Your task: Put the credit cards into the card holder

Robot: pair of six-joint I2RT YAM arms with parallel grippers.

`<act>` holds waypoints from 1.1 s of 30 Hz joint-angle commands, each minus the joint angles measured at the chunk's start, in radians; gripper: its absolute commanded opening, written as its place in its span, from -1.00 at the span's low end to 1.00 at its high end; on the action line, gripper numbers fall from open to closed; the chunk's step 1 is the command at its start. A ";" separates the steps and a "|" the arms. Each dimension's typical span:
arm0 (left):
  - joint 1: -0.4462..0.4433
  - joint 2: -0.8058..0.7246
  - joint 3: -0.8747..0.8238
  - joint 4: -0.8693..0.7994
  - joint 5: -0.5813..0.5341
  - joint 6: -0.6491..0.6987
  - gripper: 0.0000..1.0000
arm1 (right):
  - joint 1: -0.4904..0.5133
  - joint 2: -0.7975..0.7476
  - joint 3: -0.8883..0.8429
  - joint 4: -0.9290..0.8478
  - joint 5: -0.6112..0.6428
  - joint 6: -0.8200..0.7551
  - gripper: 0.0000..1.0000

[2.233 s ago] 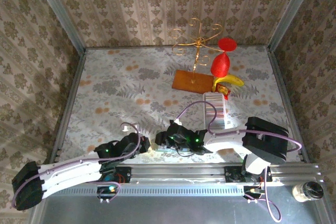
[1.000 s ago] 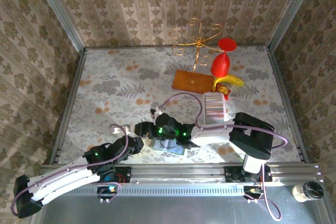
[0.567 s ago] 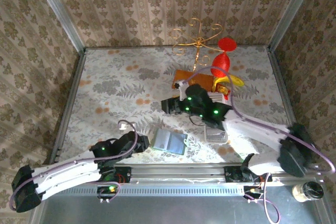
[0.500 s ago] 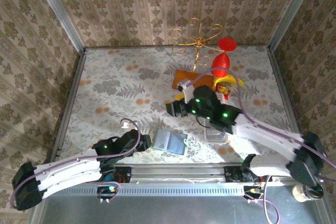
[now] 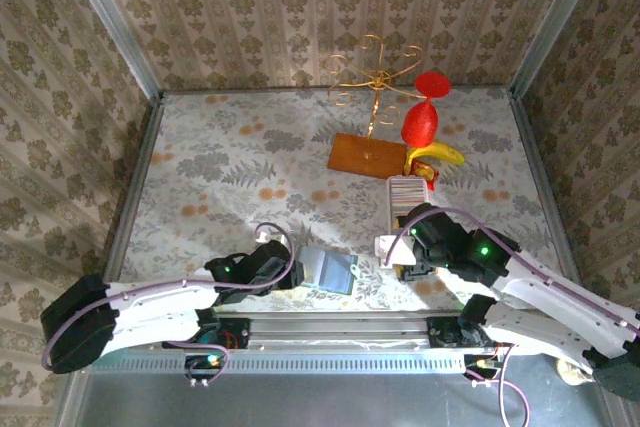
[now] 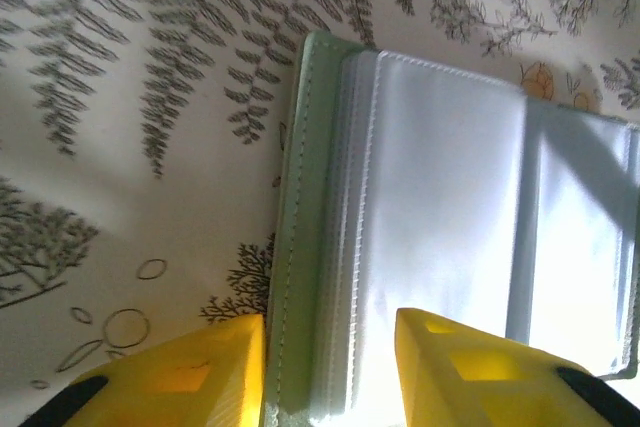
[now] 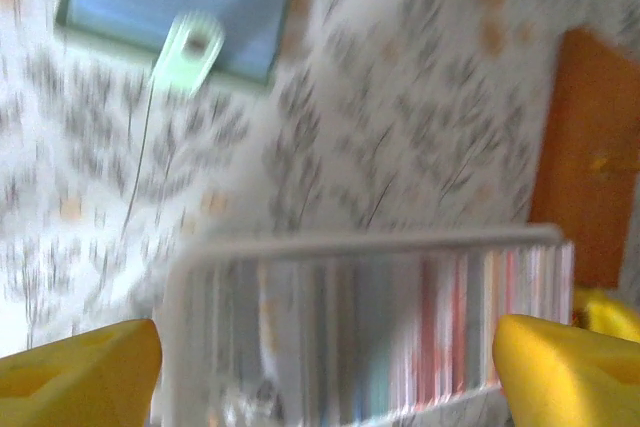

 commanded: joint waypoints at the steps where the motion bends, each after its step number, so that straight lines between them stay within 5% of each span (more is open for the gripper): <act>1: -0.030 0.039 0.031 0.080 0.038 0.002 -0.23 | -0.057 0.003 -0.041 -0.050 0.110 -0.206 0.77; 13: -0.109 0.078 0.034 0.170 0.048 -0.061 -0.28 | -0.128 0.170 -0.128 0.231 0.178 -0.304 0.92; 33: -0.119 -0.135 0.006 -0.056 -0.087 -0.071 -0.19 | -0.132 0.360 -0.102 0.322 0.221 -0.265 0.84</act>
